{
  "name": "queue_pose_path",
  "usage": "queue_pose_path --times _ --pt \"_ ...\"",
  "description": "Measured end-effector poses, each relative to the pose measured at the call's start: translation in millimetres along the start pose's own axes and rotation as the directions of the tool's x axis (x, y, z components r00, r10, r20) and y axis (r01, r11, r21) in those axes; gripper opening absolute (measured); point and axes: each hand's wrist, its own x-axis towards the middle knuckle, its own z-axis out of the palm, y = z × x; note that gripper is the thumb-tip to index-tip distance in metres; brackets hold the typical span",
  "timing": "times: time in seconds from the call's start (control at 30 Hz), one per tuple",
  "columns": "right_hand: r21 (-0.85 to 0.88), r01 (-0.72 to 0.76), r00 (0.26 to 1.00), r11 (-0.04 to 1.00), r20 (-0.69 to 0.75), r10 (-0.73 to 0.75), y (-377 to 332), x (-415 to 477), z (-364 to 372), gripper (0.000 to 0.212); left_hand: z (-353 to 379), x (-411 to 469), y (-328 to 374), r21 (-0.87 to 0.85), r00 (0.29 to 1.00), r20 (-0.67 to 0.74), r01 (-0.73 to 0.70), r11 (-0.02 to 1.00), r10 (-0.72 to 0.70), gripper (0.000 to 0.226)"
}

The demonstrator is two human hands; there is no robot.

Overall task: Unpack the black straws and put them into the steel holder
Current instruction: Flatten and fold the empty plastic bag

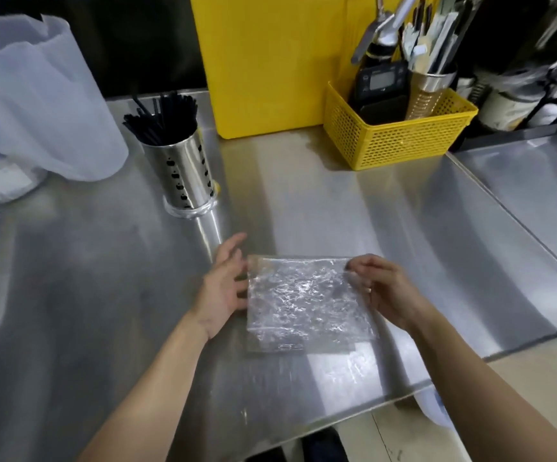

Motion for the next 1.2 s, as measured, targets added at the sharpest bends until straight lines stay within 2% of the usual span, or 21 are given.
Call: queue_pose_path --times 0.1,0.13,0.2,0.27,0.33,0.43,0.5,0.53,0.6,0.67,0.73,0.83,0.9,1.0,1.07,1.2 --pt "-0.137 0.11 0.989 0.984 -0.086 -0.122 9 -3 -15 0.041 16 4 -11 0.097 0.995 -0.052 0.091 0.991 -0.086 0.072" --pt "-0.111 0.137 0.983 0.984 -0.105 -0.148 9 -6 -18 0.048 24 4 -15 0.148 0.991 -0.062 0.126 0.981 -0.118 0.07" --pt "-0.055 0.189 0.965 0.98 -0.177 -0.196 4 -12 -24 0.054 36 4 -21 0.221 0.984 -0.055 0.177 0.959 -0.169 0.048" --pt "-0.036 0.211 0.943 0.977 -0.254 -0.213 -2 -18 -31 0.05 46 4 -27 0.282 0.983 -0.024 0.18 0.942 -0.181 0.033" --pt "0.013 0.197 0.949 0.98 -0.255 -0.187 -9 -26 -39 0.043 60 3 -32 0.317 0.991 -0.073 0.127 0.94 -0.11 0.014" --pt "0.052 0.111 0.986 0.992 -0.131 -0.104 -19 -43 -58 0.04 92 0 -37 0.324 0.99 -0.144 0.04 0.945 0.007 0.02" --pt "-0.036 0.093 0.993 0.995 -0.071 -0.095 -25 -56 -74 0.011 117 -2 -42 0.355 0.984 -0.152 -0.035 0.934 0.095 0.018" --pt "-0.08 0.104 0.992 0.991 -0.069 -0.11 -27 -62 -85 0.007 130 -1 -46 0.36 0.98 -0.15 -0.067 0.931 0.129 0.013" --pt "-0.143 0.137 0.985 0.98 -0.086 -0.15 -32 -73 -114 0.016 162 0 -58 0.413 0.972 -0.137 -0.118 0.903 0.189 0.002" --pt "-0.213 0.184 0.967 0.959 -0.136 -0.216 -38 -89 -149 0.021 201 -2 -78 0.477 0.965 -0.113 -0.157 0.865 0.237 0.005" --pt "-0.273 0.222 0.942 0.936 -0.19 -0.278 -46 -107 -189 0.018 249 -6 -101 0.518 0.96 -0.084 -0.187 0.835 0.267 0.014" --pt "-0.287 0.251 0.893 0.925 -0.301 -0.335 -52 -146 -257 0.012 320 -6 -143 0.559 0.963 -0.016 -0.216 0.801 0.27 0.026" --pt "-0.261 0.238 0.857 0.935 -0.397 -0.329 -51 -177 -302 0.015 362 0 -174 0.578 0.964 0.032 -0.234 0.781 0.265 0.024" --pt "-0.195 0.19 0.822 0.962 -0.505 -0.265 -42 -216 -356 0.012 406 6 -212 0.667 0.966 0.144 -0.254 0.7 0.214 0.012" --pt "-0.17 0.16 0.784 0.972 -0.577 -0.23 -33 -232 -384 0.013 423 11 -236 0.71 0.976 0.146 -0.218 0.67 0.162 0.016" --pt "-0.144 0.093 0.681 0.985 -0.712 -0.169 -3 -245 -423 0.015 436 24 -281 0.714 0.991 0.105 -0.13 0.687 0.08 0.039"
